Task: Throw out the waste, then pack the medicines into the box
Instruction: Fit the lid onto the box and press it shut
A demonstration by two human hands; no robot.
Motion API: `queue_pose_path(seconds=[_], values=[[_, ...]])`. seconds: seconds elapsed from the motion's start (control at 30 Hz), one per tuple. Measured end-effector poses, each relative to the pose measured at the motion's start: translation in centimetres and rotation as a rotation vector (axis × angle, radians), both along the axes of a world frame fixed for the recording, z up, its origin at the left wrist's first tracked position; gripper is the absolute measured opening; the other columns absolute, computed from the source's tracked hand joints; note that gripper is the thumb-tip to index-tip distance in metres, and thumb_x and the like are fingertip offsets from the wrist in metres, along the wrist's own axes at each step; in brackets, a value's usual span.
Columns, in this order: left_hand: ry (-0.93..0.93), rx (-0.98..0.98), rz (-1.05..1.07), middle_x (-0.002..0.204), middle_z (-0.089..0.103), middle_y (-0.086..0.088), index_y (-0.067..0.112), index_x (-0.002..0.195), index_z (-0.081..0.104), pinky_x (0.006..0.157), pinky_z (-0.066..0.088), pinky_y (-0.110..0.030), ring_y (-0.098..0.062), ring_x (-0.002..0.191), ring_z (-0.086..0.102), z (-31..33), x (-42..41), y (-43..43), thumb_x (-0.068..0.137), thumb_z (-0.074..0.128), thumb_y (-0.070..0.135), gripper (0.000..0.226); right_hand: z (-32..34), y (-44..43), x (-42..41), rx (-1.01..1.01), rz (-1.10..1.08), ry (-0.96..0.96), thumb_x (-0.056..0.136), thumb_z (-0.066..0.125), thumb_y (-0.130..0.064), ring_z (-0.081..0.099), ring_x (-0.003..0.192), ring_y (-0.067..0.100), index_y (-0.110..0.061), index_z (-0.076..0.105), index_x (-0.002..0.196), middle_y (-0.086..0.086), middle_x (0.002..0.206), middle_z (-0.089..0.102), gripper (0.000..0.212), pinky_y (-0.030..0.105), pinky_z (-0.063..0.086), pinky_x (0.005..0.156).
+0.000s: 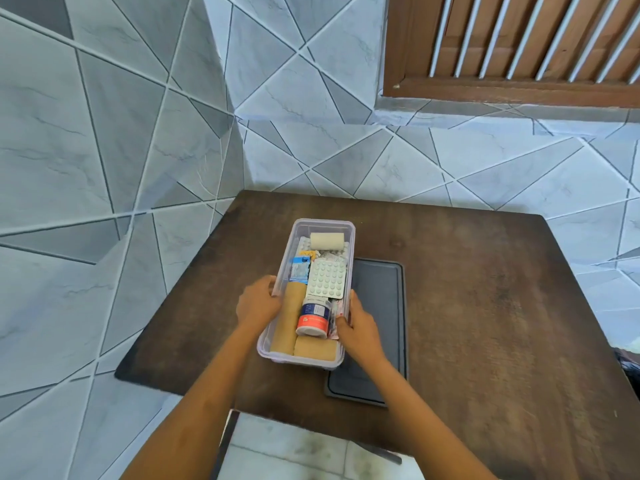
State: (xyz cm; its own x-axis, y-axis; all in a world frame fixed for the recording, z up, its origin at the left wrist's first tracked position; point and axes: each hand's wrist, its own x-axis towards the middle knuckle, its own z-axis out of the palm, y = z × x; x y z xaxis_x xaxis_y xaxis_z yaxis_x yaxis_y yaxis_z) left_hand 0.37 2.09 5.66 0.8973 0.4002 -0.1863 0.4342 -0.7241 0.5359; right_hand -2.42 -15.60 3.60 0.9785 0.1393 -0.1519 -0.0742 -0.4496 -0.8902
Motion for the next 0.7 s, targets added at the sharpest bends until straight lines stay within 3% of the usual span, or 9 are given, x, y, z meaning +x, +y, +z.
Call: queue_pose_path(seconds=[0.13,0.33,0.57,0.7], values=[[0.045,0.033,0.002,0.122,0.063,-0.008,0.017,0.120,0.055,0.092,0.052,-0.040,-0.025,0.106,0.063,-0.3,0.1,1.9,0.095,0.051,0.031,0.030,-0.6,2.0,-0.1,-0.010,0.047,0.059,0.095,0.045,-0.018,0.054,0.120,0.026,-0.021,0.021,0.145,0.008,0.138,0.052,0.055,0.042,0.047,0.101],[0.093,0.003,-0.081,0.120,0.064,-0.009,0.016,0.122,0.054,0.089,0.053,-0.038,-0.024,0.105,0.063,-1.6,0.0,1.3,0.093,0.052,0.020,0.028,-1.5,1.2,-0.1,-0.077,0.043,0.114,0.093,0.047,-0.014,0.054,0.120,0.025,-0.019,0.025,0.143,0.008,0.138,0.052,0.054,0.040,0.047,0.100],[0.077,-0.017,-0.218,0.114,0.066,-0.009,0.015,0.116,0.054,0.088,0.056,-0.042,-0.027,0.100,0.065,-1.9,1.0,-1.3,0.090,0.054,0.018,0.026,-1.6,-1.7,0.1,-0.078,-0.115,0.080,0.096,0.044,-0.021,0.058,0.114,0.026,-0.018,0.038,0.136,0.010,0.132,0.057,0.041,0.040,0.050,0.095],[0.058,-0.063,-0.289,0.112,0.066,-0.009,0.015,0.115,0.055,0.087,0.057,-0.041,-0.025,0.098,0.065,-2.2,1.7,-3.4,0.090,0.055,0.020,0.025,-2.3,-4.1,0.0,-0.344,-0.325,0.033,0.095,0.032,-0.042,0.049,0.125,0.030,-0.008,0.045,0.133,0.015,0.135,0.054,0.052,0.041,0.041,0.102]])
